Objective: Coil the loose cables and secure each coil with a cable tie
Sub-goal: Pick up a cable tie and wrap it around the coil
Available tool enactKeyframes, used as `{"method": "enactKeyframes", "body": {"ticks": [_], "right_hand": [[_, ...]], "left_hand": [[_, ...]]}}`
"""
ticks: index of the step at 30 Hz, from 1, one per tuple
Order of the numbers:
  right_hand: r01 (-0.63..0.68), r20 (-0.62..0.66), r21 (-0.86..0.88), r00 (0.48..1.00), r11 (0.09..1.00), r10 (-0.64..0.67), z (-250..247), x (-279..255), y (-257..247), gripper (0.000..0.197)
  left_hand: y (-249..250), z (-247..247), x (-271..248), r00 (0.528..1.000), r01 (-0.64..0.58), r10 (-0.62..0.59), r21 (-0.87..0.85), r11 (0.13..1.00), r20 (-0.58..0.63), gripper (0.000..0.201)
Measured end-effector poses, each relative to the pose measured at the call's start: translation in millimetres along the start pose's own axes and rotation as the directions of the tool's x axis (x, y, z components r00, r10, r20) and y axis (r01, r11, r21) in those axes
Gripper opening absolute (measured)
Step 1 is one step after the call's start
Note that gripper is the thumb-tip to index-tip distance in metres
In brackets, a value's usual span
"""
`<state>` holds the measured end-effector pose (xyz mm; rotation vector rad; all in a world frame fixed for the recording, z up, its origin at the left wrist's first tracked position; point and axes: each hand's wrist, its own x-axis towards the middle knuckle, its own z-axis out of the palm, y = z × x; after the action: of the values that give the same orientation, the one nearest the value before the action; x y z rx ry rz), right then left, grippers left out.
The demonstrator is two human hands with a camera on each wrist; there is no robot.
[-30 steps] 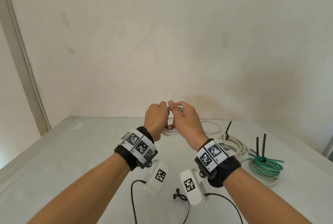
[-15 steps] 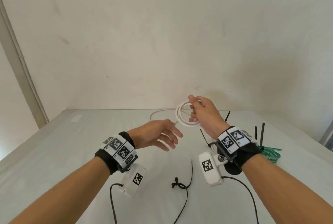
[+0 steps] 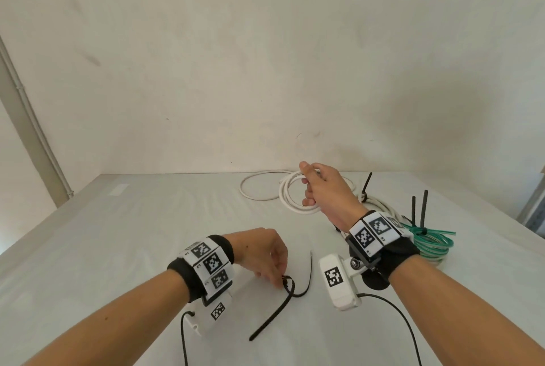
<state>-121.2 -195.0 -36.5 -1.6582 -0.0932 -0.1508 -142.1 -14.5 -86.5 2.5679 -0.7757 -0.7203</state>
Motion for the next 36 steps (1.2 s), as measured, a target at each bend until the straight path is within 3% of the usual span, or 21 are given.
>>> {"method": "enactKeyframes", "body": {"ticks": [4, 7, 12, 16, 20, 23, 25, 28, 32, 36], "right_hand": [[0.002, 0.020, 0.042, 1.000, 0.999, -0.003, 0.8, -2.5, -2.4, 0.033], [0.002, 0.038, 0.073, 0.999, 0.997, -0.005, 1.7, -5.3, -4.4, 0.033], [-0.019, 0.068, 0.120, 0.998, 0.993, 0.011, 7.3, -9.7, -5.2, 0.035], [-0.043, 0.121, 0.135, 0.992, 0.990, 0.027, 14.0, -10.3, -4.0, 0.035], [-0.007, 0.187, 0.034, 0.982, 0.999, 0.001, 16.1, -13.2, -6.2, 0.033], [0.039, 0.200, -0.076, 0.979, 0.996, -0.024, 17.1, -12.9, -6.7, 0.032], [0.032, 0.213, -0.054, 0.977, 0.998, -0.020, 18.6, -12.7, -7.0, 0.032], [-0.003, 0.253, 0.052, 0.967, 0.999, -0.010, 22.2, -14.1, -9.3, 0.034], [-0.019, 0.249, 0.095, 0.968, 0.995, -0.006, 27.0, -16.8, -11.9, 0.032], [-0.025, 0.223, 0.098, 0.975, 0.995, 0.002, 28.4, -16.4, -11.7, 0.030]], "left_hand": [[-6.6, -20.8, -4.9, 0.989, 0.000, -0.033, -0.220, 0.976, -0.146, 0.011], [-16.5, -38.7, -8.3, 0.927, -0.029, -0.119, -0.387, 0.922, -0.355, 0.012], [-24.4, -55.3, -12.5, 0.825, -0.181, -0.281, -0.699, 0.691, -0.491, 0.016], [-23.1, -56.8, -11.6, 0.709, -0.321, -0.405, -0.775, 0.544, -0.578, 0.017], [-21.3, -62.1, -11.6, 0.640, -0.366, -0.437, -0.750, 0.550, -0.632, 0.021], [-18.8, -72.3, -15.4, 0.553, -0.395, -0.444, -0.691, 0.605, -0.705, 0.015], [-14.3, -77.4, -17.8, 0.517, -0.385, -0.434, -0.653, 0.652, -0.738, 0.015], [-9.3, -80.2, -17.9, 0.531, -0.339, -0.424, -0.643, 0.687, -0.734, 0.017], [-12.4, -79.2, -17.7, 0.670, -0.336, -0.418, -0.752, 0.567, -0.614, 0.024], [-5.3, -71.1, -20.8, 0.713, -0.306, -0.417, -0.785, 0.539, -0.564, 0.034]]}}
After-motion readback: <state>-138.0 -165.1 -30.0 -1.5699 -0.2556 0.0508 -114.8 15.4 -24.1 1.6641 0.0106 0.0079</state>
